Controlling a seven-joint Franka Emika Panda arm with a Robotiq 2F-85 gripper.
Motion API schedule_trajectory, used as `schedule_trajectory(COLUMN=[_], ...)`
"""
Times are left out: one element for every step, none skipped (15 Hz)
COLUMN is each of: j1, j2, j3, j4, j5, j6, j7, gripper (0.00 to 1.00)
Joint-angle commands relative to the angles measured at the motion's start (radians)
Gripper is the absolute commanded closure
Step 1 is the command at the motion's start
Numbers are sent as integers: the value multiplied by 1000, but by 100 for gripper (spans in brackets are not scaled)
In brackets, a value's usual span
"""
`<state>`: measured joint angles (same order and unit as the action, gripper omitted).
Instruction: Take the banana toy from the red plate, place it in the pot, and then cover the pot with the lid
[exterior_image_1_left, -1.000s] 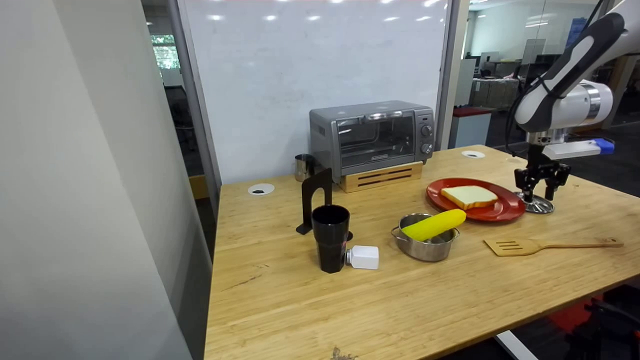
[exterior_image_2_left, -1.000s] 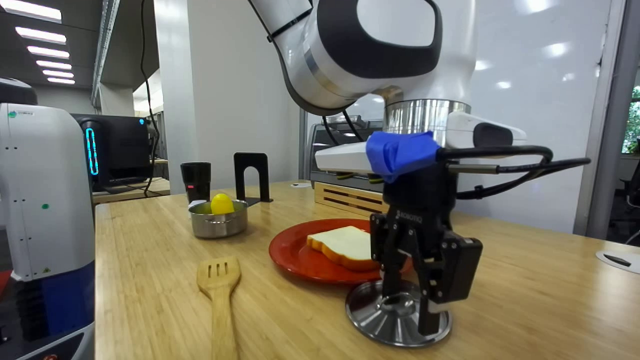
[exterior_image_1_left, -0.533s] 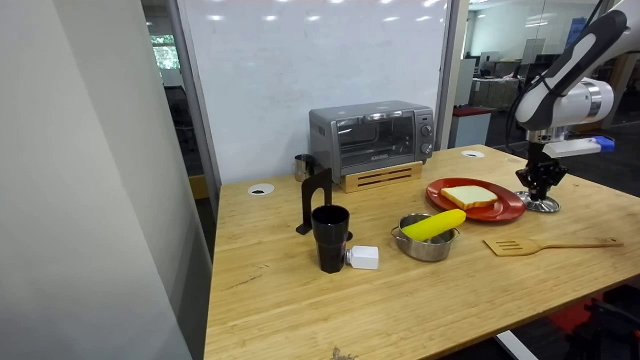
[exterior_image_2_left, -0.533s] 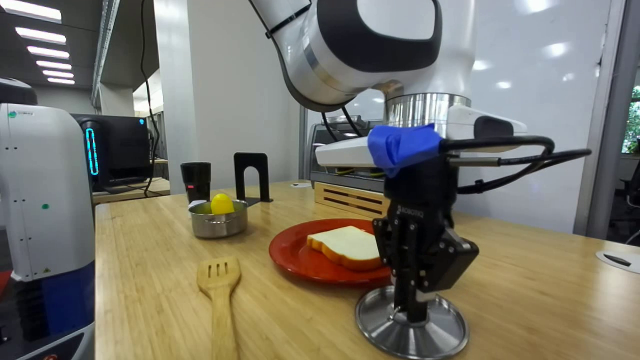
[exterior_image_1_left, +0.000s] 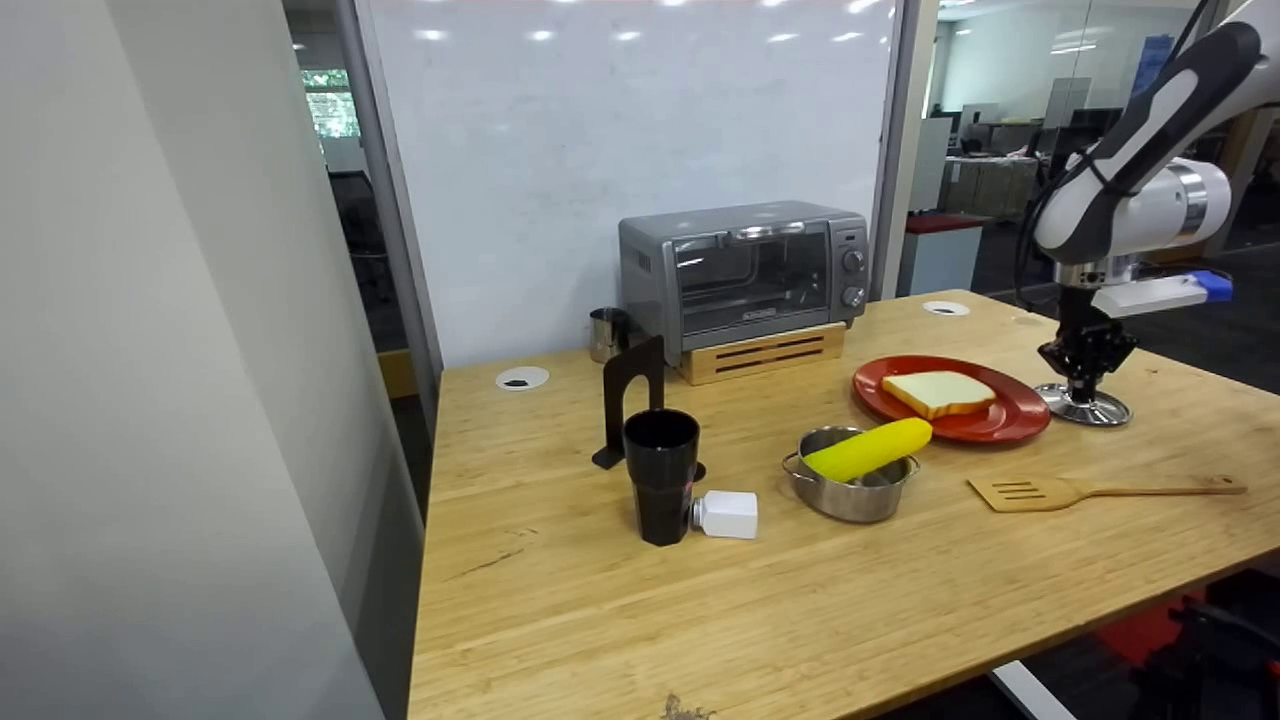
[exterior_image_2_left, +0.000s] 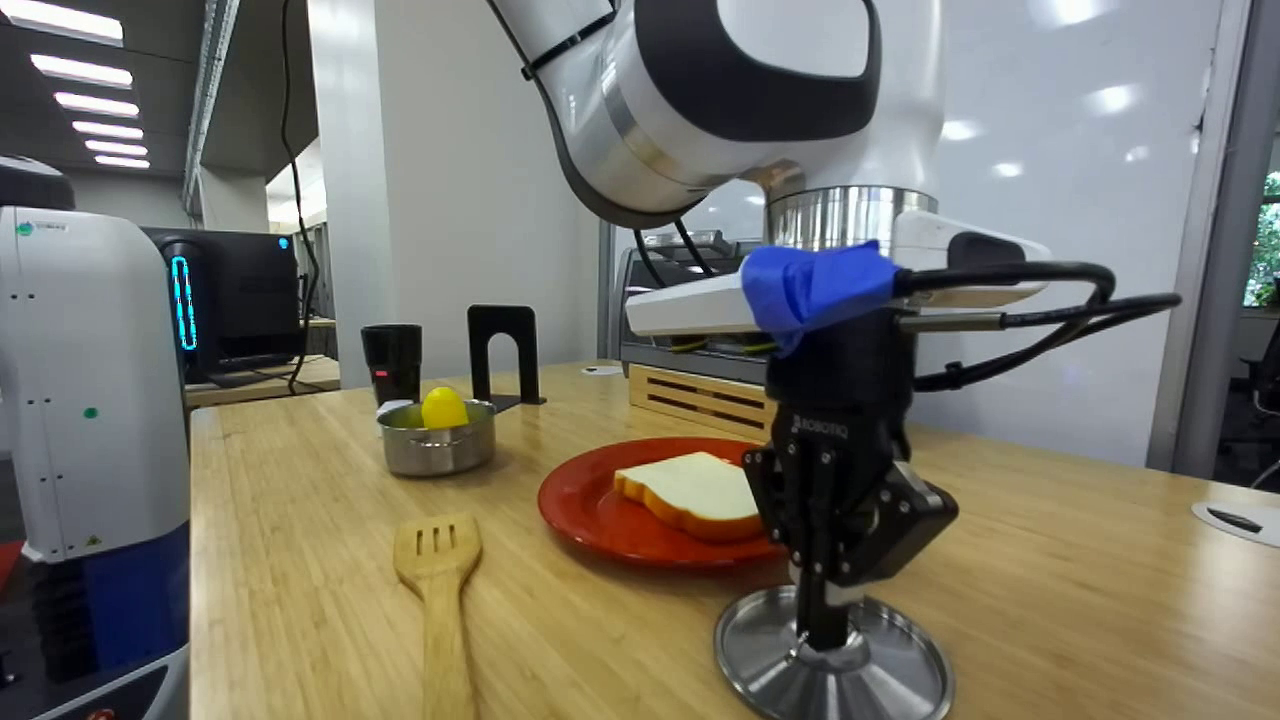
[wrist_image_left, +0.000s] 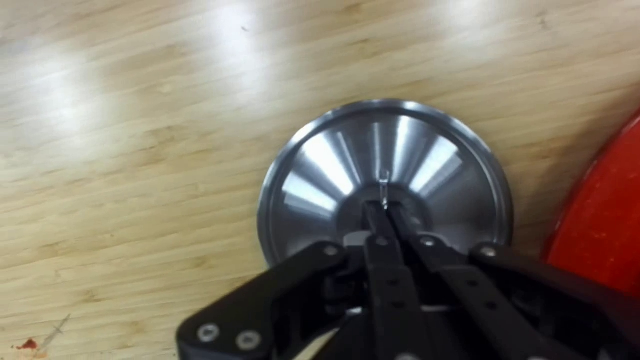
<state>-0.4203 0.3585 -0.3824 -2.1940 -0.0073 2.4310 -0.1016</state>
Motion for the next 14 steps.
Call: schedule_trajectory(j1=[8,10,12,16,19,22,25,29,34,42,50,60,71,84], j2=[-78,-107,-131,-164,-194,-232,-268,-305,-338,-371,-400,-430,-454,-477], j3=[-15,-16,-17,-17,-16,-12,-10,-5,0,7,14,24,33,43], j4=[-57,-78,-95,-118,-137,-161,-186,-207,-227,-242,-258,-268,-277,-286], j5=[-97,-134,-166,-203,-240,-274,-309,-339,-368,-391,-409,-422,-433,-439], j6=[-55,-75,-87,-105,-122,-140,-150,-166,-180,-197,-206,-219,-223,-212], j7=[-43,-66,-78,-99,-119,-147,-165,-192,-215,-231,-250,-271,-287,-320], gripper=[99,99,99,99,99,99,99,99,99,99,99,99,99,99])
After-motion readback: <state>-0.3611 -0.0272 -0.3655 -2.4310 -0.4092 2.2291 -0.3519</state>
